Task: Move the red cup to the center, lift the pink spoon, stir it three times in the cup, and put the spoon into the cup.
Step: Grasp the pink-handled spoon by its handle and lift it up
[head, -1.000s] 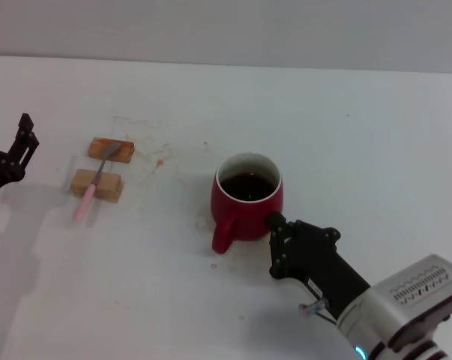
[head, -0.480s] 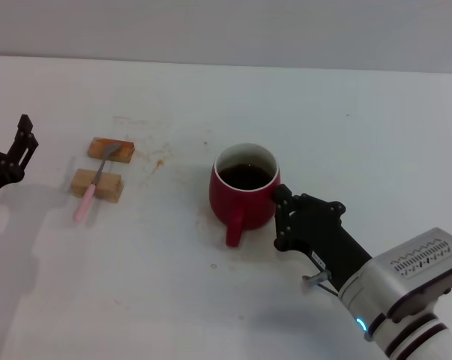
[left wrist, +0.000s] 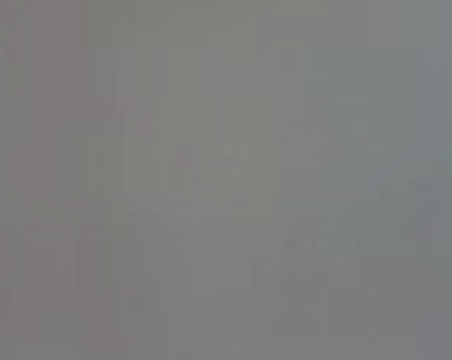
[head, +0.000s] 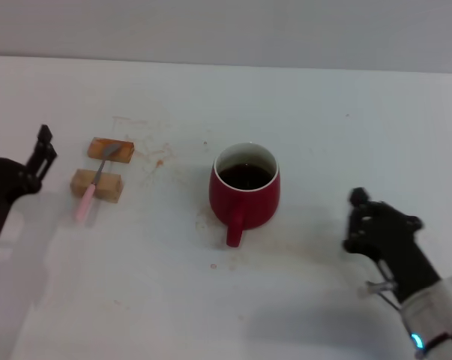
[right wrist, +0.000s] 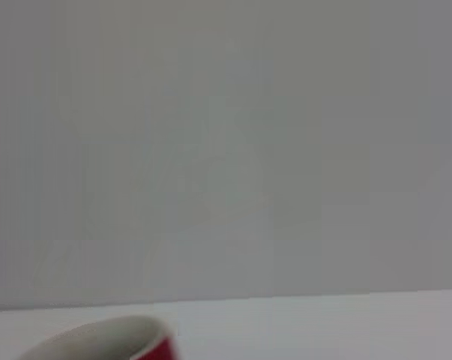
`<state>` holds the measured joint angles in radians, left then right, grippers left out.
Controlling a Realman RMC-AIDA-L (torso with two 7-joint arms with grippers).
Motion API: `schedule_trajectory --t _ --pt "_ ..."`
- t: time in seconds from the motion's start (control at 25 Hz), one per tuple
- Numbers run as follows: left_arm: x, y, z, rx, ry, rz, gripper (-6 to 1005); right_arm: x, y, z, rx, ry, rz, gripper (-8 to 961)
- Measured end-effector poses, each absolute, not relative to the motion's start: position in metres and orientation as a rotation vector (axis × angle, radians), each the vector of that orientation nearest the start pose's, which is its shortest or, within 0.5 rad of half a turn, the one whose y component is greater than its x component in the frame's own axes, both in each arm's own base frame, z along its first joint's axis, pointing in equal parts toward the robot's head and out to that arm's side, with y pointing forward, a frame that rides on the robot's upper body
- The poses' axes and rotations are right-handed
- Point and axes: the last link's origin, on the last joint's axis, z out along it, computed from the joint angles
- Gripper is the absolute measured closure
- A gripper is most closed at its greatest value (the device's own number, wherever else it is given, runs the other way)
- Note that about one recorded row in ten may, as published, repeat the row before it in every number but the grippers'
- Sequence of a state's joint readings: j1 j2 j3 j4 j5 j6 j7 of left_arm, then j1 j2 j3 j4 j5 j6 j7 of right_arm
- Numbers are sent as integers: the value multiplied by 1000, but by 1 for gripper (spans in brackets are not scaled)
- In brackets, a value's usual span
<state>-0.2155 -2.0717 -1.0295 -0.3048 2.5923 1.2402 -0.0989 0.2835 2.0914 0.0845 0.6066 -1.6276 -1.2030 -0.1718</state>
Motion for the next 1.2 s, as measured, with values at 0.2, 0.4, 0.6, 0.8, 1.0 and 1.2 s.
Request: schedule_trajectory --t 0.2,0.4,0.6,0.8,1.0,1.2 --pt "-337 255 -29 -1667 -487 -728 208 294 224 -105 -1676 771 711 953" --pt "-334 227 -41 -1698 -549 -793 214 301 216 -99 -1634 768 709 953" --pt "-332 218 -53 -1768 -557 -782 219 304 213 -93 -1594 756 714 953" --pt "-335 221 -57 -1783 -577 -753 224 305 211 -88 -1570 744 724 953" --pt "-337 228 -62 -1807 -596 -710 230 304 210 -89 -1575 739 729 953" --pt "-340 231 -67 -1832 -619 -671 235 303 210 -89 -1577 739 732 953"
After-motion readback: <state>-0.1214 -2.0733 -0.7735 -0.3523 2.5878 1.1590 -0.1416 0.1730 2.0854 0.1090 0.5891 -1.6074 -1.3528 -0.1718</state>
